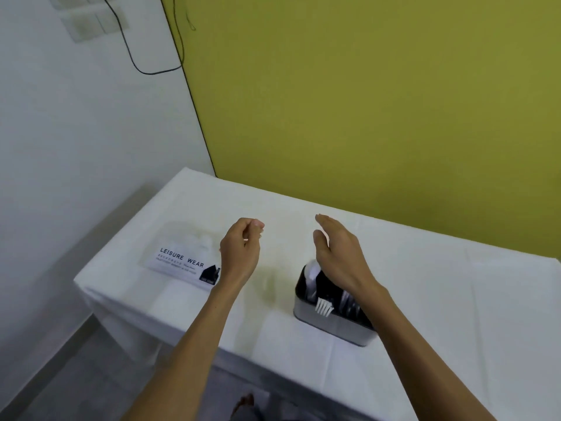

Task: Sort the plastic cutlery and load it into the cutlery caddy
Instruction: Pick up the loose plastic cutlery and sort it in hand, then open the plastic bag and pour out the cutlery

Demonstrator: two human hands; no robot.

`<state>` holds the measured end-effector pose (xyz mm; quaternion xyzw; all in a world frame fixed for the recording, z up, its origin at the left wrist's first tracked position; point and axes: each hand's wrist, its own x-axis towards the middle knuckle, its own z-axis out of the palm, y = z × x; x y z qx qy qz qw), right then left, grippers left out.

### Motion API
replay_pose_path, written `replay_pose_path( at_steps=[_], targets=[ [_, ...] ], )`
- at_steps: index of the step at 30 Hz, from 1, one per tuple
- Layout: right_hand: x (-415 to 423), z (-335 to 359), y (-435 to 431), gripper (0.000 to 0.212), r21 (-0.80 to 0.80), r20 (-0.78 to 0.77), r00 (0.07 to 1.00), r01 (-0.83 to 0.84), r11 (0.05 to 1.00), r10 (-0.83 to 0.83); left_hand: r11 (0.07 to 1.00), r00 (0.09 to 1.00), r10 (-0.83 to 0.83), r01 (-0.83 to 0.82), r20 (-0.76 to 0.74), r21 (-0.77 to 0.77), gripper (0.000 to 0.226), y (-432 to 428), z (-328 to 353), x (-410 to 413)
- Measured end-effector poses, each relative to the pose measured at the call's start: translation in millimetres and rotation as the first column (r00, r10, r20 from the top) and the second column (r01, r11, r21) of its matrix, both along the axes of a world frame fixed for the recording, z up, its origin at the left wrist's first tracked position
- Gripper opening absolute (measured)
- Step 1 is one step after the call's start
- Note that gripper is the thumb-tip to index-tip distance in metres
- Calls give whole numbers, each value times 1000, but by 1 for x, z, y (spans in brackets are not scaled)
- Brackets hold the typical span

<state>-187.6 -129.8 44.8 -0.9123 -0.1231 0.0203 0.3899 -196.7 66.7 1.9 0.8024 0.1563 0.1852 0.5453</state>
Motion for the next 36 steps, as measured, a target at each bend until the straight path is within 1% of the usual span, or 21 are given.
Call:
replay_pose_path(
  at_steps=[2,6,8,10,11,12,13,14,16,17,18,20,21,23,25,27,30,31,33,35,36],
  targets=[
    [3,3,44,45,-33,-55,996,-69,997,67,998,995,53,-57,-87,-37,20,40,-8,-5],
    [7,-17,118,38,-113,-248,959,-170,979,138,979,962,108,-146,-249,-139,17,104,-36,-17],
    [12,-35,147,40,-126,-325,931,-215,968,164,964,942,118,-185,-314,-192,16,129,-50,-25],
    [17,-57,175,45,-91,-406,897,-228,969,173,946,915,115,-220,-386,-239,16,152,-65,-34],
    [20,-70,185,48,-36,-461,873,-196,980,157,937,898,102,-232,-427,-263,18,160,-72,-38],
    [21,-82,195,52,46,-528,840,-114,992,121,927,876,87,-245,-474,-283,21,165,-79,-41],
    [22,-95,207,57,130,-590,805,23,991,59,917,853,72,-260,-516,-302,24,172,-85,-47],
    [24,-109,214,64,192,-638,770,186,964,-21,901,834,56,-279,-549,-332,26,173,-90,-50],
    [29,-134,225,75,221,-710,679,465,857,-186,853,817,30,-321,-575,-411,29,177,-97,-56],
    [31,-140,231,77,226,-749,624,558,798,-224,824,820,19,-337,-572,-455,31,181,-100,-55],
    [31,-140,234,76,245,-791,571,623,743,-218,796,825,8,-347,-565,-496,33,185,-101,-53],
    [29,-131,238,61,296,-851,508,672,679,-132,738,842,-12,-357,-540,-573,35,192,-102,-46],
    [29,-128,239,47,313,-864,497,660,683,-85,706,852,-26,-355,-523,-613,34,195,-100,-39],
    [27,-121,241,22,332,-872,489,589,737,2,648,868,-37,-357,-495,-673,33,198,-96,-28],
    [24,-112,242,12,338,-877,478,530,778,55,603,875,-22,-373,-483,-705,35,199,-94,-18],
    [24,-103,239,10,356,-869,488,497,791,84,554,883,-22,-380,-469,-741,38,196,-92,-9],
    [24,-83,225,26,402,-799,595,418,815,90,497,906,-51,-342,-421,-798,42,189,-89,3],
    [24,-72,217,31,412,-761,643,379,829,84,490,916,-80,-307,-393,-816,44,185,-84,9],
    [23,-48,197,31,415,-674,736,298,860,70,475,934,-174,-197,-311,-857,50,175,-70,18],
    [24,-26,167,25,441,-582,812,276,854,39,448,933,-288,-66,-214,-892,48,156,-46,30],
    [25,-17,149,29,467,-555,831,302,831,10,434,925,-343,-2,-167,-901,44,144,-31,36]
  ],
)
